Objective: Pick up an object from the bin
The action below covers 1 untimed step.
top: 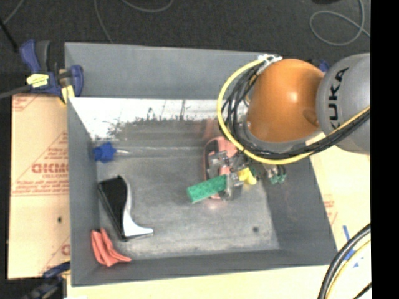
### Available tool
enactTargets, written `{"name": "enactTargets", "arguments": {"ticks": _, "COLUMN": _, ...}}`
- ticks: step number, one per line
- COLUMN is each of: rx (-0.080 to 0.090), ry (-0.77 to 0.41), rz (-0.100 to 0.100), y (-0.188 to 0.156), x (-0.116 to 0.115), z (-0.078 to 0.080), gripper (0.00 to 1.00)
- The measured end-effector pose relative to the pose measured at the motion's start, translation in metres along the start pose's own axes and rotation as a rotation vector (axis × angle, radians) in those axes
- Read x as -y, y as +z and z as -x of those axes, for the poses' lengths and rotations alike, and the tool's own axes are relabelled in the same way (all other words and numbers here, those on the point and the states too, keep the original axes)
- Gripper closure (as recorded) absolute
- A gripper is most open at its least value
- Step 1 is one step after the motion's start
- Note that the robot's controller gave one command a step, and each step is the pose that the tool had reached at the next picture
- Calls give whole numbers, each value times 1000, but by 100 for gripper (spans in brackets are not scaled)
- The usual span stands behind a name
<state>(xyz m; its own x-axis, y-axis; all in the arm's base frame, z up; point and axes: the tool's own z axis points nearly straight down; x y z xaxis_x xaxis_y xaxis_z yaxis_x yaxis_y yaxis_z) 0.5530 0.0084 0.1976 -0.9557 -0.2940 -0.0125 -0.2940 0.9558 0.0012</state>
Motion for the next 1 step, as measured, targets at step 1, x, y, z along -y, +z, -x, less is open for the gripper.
{"name": "enactTargets", "arguments": {"ticks": 1, "rx": -6, "ry": 15, "rz": 1, "y": -42, "x": 4, "z": -2, "gripper": 100}}
